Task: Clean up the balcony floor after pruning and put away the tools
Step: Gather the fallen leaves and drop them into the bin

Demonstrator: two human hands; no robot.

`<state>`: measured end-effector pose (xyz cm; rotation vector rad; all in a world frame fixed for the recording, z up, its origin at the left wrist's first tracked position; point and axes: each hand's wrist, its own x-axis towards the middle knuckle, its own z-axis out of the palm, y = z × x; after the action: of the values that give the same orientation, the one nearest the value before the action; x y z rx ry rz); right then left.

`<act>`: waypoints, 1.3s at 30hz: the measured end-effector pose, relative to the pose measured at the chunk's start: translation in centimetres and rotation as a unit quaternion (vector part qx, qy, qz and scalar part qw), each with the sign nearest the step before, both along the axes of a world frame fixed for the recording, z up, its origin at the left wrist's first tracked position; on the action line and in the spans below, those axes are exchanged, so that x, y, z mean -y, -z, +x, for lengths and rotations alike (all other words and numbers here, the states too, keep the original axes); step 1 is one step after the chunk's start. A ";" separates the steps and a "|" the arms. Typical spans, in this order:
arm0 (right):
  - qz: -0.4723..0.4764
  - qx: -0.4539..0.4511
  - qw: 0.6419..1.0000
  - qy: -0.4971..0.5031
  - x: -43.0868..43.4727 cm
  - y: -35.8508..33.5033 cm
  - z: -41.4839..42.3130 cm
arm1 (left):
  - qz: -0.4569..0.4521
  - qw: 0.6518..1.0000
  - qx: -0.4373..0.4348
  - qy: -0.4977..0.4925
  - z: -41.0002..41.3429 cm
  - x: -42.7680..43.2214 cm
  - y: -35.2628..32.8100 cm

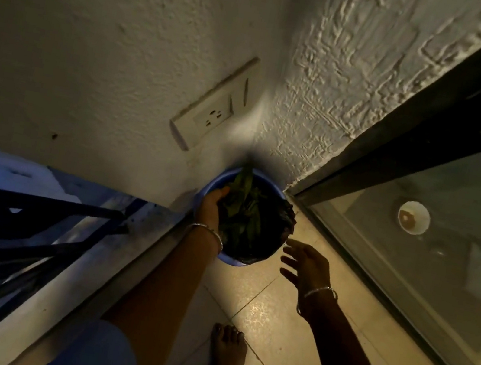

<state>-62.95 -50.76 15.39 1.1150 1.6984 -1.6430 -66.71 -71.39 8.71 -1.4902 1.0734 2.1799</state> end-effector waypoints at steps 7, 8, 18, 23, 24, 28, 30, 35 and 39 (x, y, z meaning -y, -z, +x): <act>0.012 -0.019 0.998 0.065 -2.3 -5.3 4.9 | -0.052 0.998 -0.011 0.041 4.0 -2.5 -9.3; 0.015 -0.030 0.997 0.065 -2.3 -6.4 5.3 | -0.031 0.999 -0.024 0.028 4.8 -2.9 -10.5; 0.013 -0.163 0.978 0.130 -2.2 -26.6 11.3 | -0.040 0.991 -0.092 0.086 11.1 -7.7 -31.7; -0.004 -0.228 0.956 0.183 -3.7 -37.7 15.8 | -0.044 0.975 -0.171 0.132 13.3 -11.8 -43.4; 0.000 -0.239 0.952 0.193 -4.1 -39.6 16.8 | -0.048 0.969 -0.191 0.150 13.9 -12.6 -45.8; 0.032 -0.280 0.931 0.231 -6.2 -46.0 21.1 | -0.041 0.943 -0.251 0.215 16.8 -15.7 -53.3; 0.041 -0.301 0.917 0.259 -7.4 -49.1 23.3 | -0.020 0.935 -0.264 0.235 18.4 -17.2 -56.4; 0.061 -0.339 0.876 0.336 -9.8 -54.9 27.8 | 0.030 0.912 -0.288 0.291 22.2 -20.6 -62.3; 0.082 -0.373 0.844 0.375 -12.4 -58.8 31.4 | 0.056 0.880 -0.319 0.346 25.3 -23.7 -66.1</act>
<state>-31.56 -38.34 74.24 1.4552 2.0114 -2.7427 -41.43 -47.70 74.78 -0.2035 1.3572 2.1294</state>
